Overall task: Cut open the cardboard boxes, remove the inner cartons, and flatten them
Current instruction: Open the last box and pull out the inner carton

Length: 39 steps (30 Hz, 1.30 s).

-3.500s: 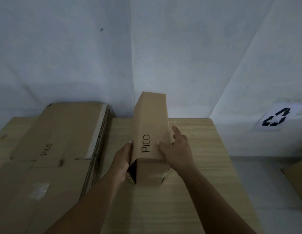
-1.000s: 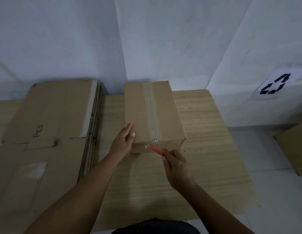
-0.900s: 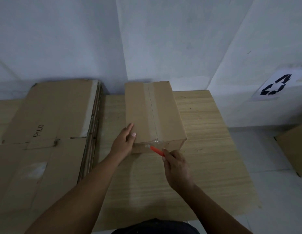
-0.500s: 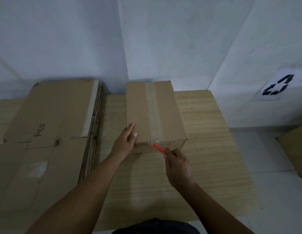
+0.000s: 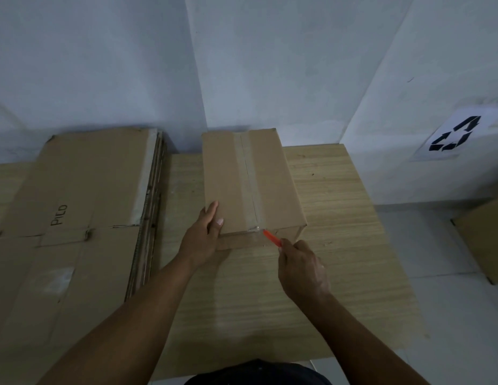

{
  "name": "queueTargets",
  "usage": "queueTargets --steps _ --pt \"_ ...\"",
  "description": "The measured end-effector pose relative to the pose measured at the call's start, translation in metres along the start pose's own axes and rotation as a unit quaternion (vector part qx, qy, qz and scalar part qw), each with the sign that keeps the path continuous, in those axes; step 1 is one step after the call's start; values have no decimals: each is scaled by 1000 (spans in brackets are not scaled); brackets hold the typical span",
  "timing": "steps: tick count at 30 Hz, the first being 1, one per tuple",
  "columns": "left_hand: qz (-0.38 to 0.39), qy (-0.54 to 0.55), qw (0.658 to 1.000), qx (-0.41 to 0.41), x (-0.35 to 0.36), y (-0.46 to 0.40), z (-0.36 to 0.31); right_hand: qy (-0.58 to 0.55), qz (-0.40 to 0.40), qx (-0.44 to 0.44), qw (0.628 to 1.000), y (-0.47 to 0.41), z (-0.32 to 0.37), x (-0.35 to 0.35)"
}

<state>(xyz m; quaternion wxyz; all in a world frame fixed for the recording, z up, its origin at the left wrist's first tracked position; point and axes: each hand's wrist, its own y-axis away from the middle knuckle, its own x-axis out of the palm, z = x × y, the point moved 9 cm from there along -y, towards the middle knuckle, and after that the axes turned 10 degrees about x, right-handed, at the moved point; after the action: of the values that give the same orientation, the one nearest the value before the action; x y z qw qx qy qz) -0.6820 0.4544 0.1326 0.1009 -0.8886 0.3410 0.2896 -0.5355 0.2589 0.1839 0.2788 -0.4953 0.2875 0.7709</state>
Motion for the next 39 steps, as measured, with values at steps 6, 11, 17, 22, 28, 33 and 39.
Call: queueTargets --steps 6,11,17,22,28,33,39 --pt "2 8 1000 -11 2 0 0 25 14 -3 1000 -5 -14 -5" --pt "-10 -1 1000 -21 0 0 0 0 -63 10 998 -17 -68 -32" --pt "-13 0 1000 -25 2 2 -4 -145 -81 -99 981 5 -64 -24" --pt "-40 -57 997 -12 -7 -2 -11 -227 -157 -94 957 -16 -23 -37" --pt "-78 -180 977 84 -26 -43 -38 -189 -119 -34 974 -77 27 -52" --pt "-29 -236 964 116 5 -58 -33 -134 -101 -2 986 -132 64 -57" --pt "-31 -237 965 105 9 -54 -33 -90 -56 -12 994 -199 115 -38"
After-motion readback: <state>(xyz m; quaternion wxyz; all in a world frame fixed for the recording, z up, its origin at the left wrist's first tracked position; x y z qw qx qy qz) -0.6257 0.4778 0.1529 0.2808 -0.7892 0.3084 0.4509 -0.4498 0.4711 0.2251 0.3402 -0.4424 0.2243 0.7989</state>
